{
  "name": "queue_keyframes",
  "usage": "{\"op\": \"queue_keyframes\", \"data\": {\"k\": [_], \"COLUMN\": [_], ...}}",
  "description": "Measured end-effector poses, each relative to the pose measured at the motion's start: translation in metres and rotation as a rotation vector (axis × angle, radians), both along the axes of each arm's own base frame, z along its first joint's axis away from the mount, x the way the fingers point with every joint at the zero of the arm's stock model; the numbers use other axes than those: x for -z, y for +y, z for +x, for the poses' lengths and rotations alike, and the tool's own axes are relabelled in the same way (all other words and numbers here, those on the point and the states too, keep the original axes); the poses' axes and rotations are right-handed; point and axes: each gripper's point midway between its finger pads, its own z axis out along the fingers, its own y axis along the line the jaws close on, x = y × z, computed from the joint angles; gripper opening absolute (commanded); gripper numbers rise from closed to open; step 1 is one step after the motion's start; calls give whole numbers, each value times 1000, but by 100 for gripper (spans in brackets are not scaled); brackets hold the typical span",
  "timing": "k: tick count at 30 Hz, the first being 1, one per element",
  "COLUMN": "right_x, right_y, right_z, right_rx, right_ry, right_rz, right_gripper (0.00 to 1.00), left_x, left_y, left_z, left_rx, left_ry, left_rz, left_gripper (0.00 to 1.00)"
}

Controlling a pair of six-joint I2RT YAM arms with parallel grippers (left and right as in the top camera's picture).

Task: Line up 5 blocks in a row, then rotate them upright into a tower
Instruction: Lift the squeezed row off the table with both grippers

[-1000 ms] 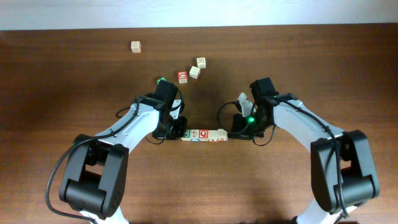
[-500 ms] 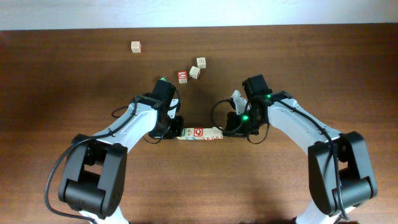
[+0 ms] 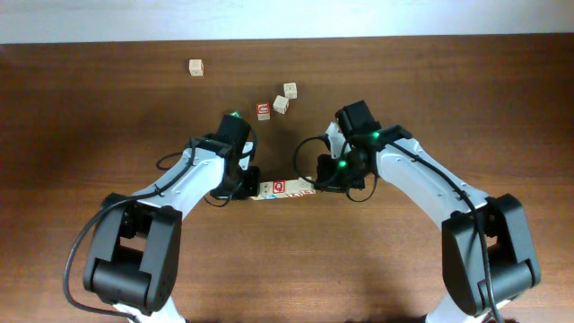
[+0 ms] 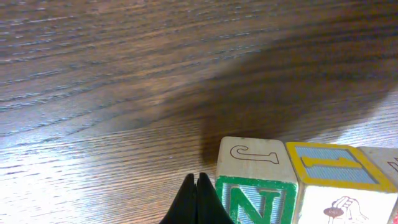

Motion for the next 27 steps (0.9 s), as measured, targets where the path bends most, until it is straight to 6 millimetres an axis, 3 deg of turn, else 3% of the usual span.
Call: {"op": "queue_keyframes", "data": {"k": [27], "right_x": [-19], "right_y": [15], "right_z": [7], "right_rx": [17], "right_ry": [-40], "right_rz": [0], "right_gripper": [5], "left_x": [2], "left_y": [8], "left_z": [1], "left_rx": [-9], "left_ry": [-5], "left_rz": [37], "left_gripper": [0]}}
